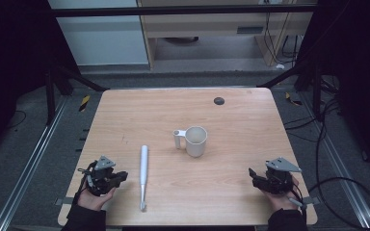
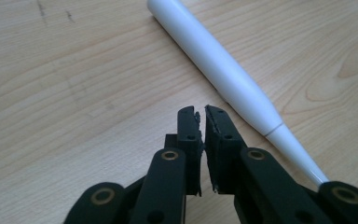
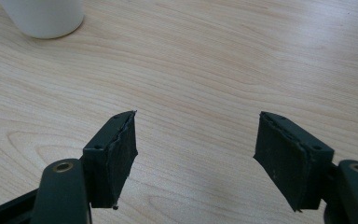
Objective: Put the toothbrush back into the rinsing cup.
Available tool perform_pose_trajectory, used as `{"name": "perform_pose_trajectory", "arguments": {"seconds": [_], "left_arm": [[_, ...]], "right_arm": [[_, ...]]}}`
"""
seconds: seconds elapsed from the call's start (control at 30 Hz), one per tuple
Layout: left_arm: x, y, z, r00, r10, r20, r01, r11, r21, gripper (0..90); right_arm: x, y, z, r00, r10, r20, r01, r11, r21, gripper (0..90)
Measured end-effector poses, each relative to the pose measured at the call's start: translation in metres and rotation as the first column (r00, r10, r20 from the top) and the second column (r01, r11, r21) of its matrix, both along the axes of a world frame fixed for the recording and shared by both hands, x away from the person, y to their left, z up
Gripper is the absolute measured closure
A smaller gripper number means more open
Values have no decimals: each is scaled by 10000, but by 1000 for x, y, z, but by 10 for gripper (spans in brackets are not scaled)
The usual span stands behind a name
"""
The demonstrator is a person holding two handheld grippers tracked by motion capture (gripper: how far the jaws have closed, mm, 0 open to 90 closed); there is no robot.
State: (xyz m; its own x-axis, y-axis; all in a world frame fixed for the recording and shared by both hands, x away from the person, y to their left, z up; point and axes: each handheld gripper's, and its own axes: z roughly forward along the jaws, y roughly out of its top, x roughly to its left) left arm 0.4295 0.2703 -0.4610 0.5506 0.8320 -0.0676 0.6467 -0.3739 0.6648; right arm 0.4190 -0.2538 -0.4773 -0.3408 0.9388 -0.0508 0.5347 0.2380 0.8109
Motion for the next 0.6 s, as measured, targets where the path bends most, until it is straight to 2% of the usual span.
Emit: {"name": "perform_pose_trajectory", "arguments": {"seconds": [0.1, 0.33, 0.6], "left_arm": [[-1, -5, -1, 9995, -260, -155, 262, 9995, 166, 863], [-5, -18, -6, 9945, -887, -559, 901, 9957, 234, 889], [-7, -26, -8, 9901, -1187, -751, 1208, 9924, 236, 893]], "right_arm": [[0, 0, -1, 10000, 0, -34, 0, 10000, 0, 292], [1, -1, -1, 10000, -34, -81, 34, 10000, -24, 293], [1, -1, -2, 10000, -28, -77, 28, 10000, -89, 293]]}}
